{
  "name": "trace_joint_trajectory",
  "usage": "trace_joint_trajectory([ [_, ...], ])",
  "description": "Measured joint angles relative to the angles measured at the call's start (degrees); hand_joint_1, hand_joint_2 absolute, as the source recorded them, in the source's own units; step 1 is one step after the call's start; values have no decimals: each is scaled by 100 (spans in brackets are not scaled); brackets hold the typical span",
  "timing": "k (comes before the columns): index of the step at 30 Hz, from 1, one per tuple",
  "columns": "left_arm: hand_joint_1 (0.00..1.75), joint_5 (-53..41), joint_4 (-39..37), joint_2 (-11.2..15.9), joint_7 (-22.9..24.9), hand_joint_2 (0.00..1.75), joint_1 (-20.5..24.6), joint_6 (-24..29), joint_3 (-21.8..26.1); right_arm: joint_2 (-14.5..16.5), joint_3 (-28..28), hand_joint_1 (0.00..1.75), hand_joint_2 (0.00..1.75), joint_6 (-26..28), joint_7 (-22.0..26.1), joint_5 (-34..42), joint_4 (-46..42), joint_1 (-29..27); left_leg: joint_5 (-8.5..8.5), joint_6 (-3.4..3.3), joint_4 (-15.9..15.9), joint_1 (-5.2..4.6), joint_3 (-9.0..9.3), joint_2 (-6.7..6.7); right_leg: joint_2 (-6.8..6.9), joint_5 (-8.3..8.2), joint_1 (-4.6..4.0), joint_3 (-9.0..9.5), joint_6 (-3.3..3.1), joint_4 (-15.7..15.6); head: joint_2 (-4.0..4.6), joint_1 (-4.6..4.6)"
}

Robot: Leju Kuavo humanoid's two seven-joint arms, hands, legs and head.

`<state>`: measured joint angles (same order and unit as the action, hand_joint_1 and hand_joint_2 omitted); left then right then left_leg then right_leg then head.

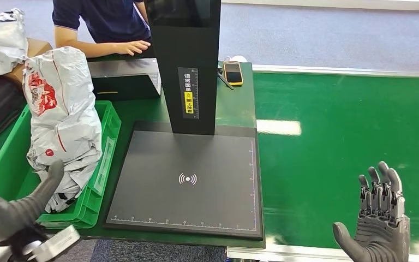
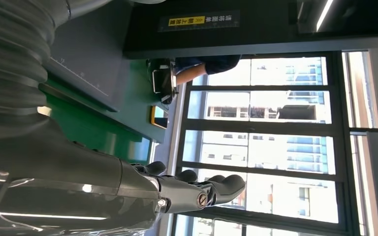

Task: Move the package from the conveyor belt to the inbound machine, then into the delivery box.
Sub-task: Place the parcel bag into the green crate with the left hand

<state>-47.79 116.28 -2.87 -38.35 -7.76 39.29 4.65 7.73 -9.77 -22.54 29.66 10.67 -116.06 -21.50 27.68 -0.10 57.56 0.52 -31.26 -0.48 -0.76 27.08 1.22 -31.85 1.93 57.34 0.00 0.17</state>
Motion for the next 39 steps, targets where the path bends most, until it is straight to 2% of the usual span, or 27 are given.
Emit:
trace_joint_trajectory([
  [3, 0, 342, 342, -130, -147, 175, -205, -2, -61, 14, 0, 0, 175, 89, 42, -12, 0, -28, 1, 0, 0, -1, 2, -2, 2, 2, 0, 0, 0, -1, 0, 1],
  [5, 0, 582, 379, -137, -106, 175, -340, -24, -277, 34, 0, 0, 175, 212, 116, -146, -5, -59, 2, 1, 0, 0, 5, -2, 2, 2, -1, -2, -1, -1, 0, 2],
  [10, 0, 1012, 36, 50, 647, 175, -370, -120, -1431, 167, -1, 0, 175, 462, 304, -576, -77, -150, 0, 2, 0, 1, 5, -1, 2, 0, -4, -1, -4, -1, 0, 2],
  [13, 0, 1046, -100, 174, 784, 175, -335, -62, -1902, 216, -1, 0, 175, 494, 324, -614, -97, -183, -1, 3, 0, 1, 7, 2, -2, -1, -4, 0, -5, 0, 0, 2],
  [22, 0, 1108, -238, 385, 872, 175, -299, -78, -2336, 270, -2, 0, 175, 505, 327, -626, -117, -197, 0, 2, 0, 1, 4, 2, -2, 0, -3, -2, -5, 0, 0, 1],
  [24, 0, 1406, -286, 399, 1006, 175, -274, -413, -2400, 290, -1, 0, 175, 540, 314, -700, -123, -198, 0, 2, 0, 1, 4, 2, -1, 0, -3, -3, -4, 0, 0, 2],
  [25, 0, 1699, -349, 390, 1144, 175, -243, -805, -2446, 311, 2, 0, 175, 571, 291, -771, -122, -195, 0, 2, 0, 1, 5, 0, 1, 1, -2, -2, -4, 0, 0, 1],
  [28, 0, 2634, -906, 192, 1588, 175, -75, -2600, -2666, 390, 93, 0, 175, 752, 132, -1008, 9, -110, -1, 1, 0, 0, 3, -3, 4, -1, -1, 1, -2, 0, 0, 2],
  [30, 0, 2865, -1547, -69, 1735, 175, 88, -3409, -2914, 410, 231, 0, 175, 940, 10, -1072, 294, 48, -3, -1, 0, -1, 3, 1, -2, -9, 1, 2, 0, 0, 0, 0],
  [32, 0, 2824, -2168, -314, 1809, 175, 233, -3639, -3193, 411, 370, 0, 175, 1115, -56, -1055, 633, 229, -6, -4, 2, -5, 5, 4, -5, -13, 5, 2, 4, 0, 0, -2],
  [34, 0, 2730, -2622, -443, 1874, 175, 345, -3649, -3406, 413, 471, 0, 175, 1242, -86, -1006, 903, 370, -8, -5, 3, -8, 4, 2, -3, -15, 7, 1, 6, 0, 0, 1],
  [39, 0, 2517, -3139, -480, 2291, 175, 526, -3659, -3534, 507, 544, 0, 175, 1279, -233, -727, 1504, 668, -9, -1, 0, -5, 1, 1, -4, -12, -3, -3, 2, 1, 0, 2],
])
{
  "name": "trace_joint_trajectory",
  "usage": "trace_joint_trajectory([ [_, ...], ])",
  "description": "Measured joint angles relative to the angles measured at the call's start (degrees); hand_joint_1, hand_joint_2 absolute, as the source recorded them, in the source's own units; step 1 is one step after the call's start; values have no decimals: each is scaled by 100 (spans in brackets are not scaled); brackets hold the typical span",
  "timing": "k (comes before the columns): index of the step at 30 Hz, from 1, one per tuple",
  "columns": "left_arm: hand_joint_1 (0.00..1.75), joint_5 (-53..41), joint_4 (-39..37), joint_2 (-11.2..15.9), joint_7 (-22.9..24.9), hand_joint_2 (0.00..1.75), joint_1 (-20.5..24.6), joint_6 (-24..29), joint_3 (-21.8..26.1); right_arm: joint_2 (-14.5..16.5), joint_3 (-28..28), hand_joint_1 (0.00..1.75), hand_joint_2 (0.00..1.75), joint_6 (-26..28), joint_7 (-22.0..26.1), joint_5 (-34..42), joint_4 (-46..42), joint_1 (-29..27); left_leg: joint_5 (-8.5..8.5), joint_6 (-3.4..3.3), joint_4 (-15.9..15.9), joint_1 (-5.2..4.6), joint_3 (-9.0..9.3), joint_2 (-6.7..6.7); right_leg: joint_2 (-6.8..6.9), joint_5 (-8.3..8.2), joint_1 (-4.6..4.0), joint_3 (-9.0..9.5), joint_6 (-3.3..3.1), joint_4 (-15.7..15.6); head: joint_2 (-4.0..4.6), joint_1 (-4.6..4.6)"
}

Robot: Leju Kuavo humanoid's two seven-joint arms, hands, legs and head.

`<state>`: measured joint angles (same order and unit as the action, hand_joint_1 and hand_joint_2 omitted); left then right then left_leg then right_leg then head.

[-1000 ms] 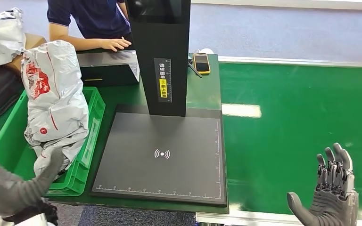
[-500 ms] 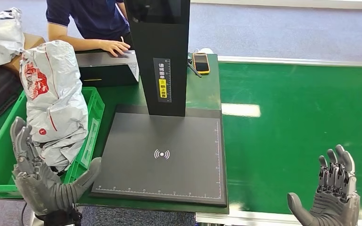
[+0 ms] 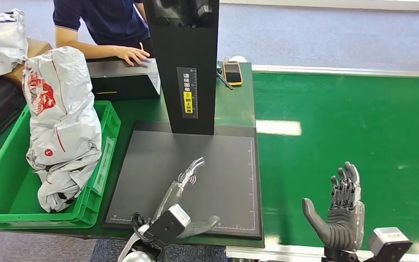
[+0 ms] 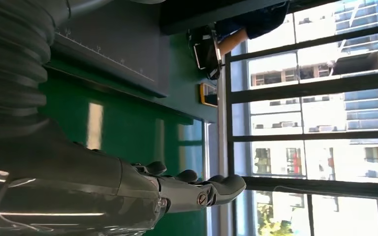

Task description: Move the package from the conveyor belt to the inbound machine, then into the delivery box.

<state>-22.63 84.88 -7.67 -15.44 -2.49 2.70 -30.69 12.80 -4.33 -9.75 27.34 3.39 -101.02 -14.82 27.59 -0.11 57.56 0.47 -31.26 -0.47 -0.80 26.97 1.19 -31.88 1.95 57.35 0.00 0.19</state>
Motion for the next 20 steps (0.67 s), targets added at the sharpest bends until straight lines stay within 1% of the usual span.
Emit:
trace_joint_trajectory([
  [4, 0, -44, -160, 7, -2, 175, 23, -146, 2, 91, 2, 0, 175, 51, 73, 33, 420, 164, 0, 1, -3, 4, -2, -4, 6, 4, -1, -3, -5, 0, 0, 1],
  [9, 0, 153, -435, -10, -309, 175, 77, -240, 30, 120, -15, 0, 175, 72, -9, -58, 485, 137, 0, 1, -4, 7, -3, -3, 6, 5, 0, -5, -5, 1, 0, -1],
  [12, 0, 188, -564, -39, -402, 175, 99, -231, 66, 144, -63, 0, 175, 26, -58, -81, 480, 71, 0, 1, -4, 6, -4, -3, 6, 5, 2, -5, -4, 1, 0, -1],
  [20, 0, 175, -668, -97, -279, 175, 147, -114, 127, 165, -88, 0, 175, 15, -291, -134, 470, -17, 0, 1, -4, 6, -3, -3, 5, 4, 2, -4, -4, 0, 0, -1],
])
